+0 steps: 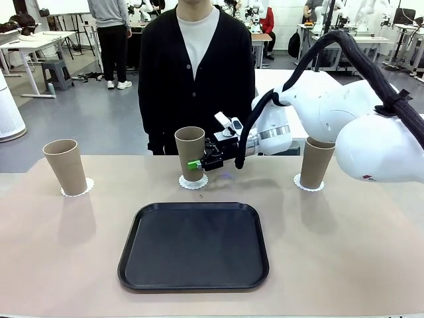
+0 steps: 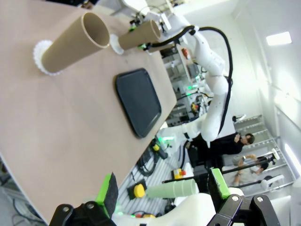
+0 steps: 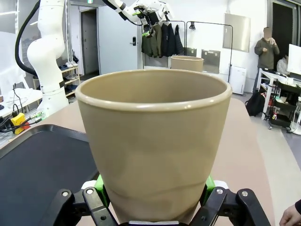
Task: Place coasters on the table and set cups on them.
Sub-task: Take one Reusable plastic cup from the Flat Tray and place it on a coaster set by the human.
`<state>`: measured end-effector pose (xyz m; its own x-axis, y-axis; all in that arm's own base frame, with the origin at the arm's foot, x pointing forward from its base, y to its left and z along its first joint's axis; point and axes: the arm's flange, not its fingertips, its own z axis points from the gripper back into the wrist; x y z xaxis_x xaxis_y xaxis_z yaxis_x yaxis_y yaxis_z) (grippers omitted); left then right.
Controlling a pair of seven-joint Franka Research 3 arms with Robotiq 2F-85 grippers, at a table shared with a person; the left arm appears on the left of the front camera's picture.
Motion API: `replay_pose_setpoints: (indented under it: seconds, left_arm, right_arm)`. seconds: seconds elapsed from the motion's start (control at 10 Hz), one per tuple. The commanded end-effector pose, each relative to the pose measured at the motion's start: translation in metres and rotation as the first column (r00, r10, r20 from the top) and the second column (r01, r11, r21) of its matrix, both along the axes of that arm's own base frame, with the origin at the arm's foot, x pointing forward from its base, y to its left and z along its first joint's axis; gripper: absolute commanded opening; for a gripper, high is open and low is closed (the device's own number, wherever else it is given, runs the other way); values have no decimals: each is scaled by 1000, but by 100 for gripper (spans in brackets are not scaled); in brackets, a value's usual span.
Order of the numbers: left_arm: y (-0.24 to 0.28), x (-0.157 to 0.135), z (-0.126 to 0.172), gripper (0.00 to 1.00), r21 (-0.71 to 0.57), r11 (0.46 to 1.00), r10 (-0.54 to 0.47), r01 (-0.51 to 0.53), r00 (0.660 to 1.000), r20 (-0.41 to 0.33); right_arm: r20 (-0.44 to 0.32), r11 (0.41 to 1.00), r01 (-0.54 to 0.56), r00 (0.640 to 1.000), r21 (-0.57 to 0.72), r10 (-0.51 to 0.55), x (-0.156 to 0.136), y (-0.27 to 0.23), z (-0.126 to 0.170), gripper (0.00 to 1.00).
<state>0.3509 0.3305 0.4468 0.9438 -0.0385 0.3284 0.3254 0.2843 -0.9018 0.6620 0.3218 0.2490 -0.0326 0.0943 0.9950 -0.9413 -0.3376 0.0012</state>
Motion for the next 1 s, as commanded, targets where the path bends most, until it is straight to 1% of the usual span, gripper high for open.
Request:
replay_pose_setpoints:
  seconds: [0.0,0.4,0.9]
  left_arm:
    - [0,-1,2,100,5,1000,6,-6,1000,-9]
    - [0,-1,2,100,5,1000,6,-6,1000,-9]
    - [0,-1,2,100,5,1000,6,-6,1000,-9]
  right_arm:
    - [-31,999,-32,999,-19,32,7,1,1,83]
    - [-45,999,-30,999,-38,29,8,1,-9,83]
    - [-46,998,-31,999,-45,29,10,0,-12,83]
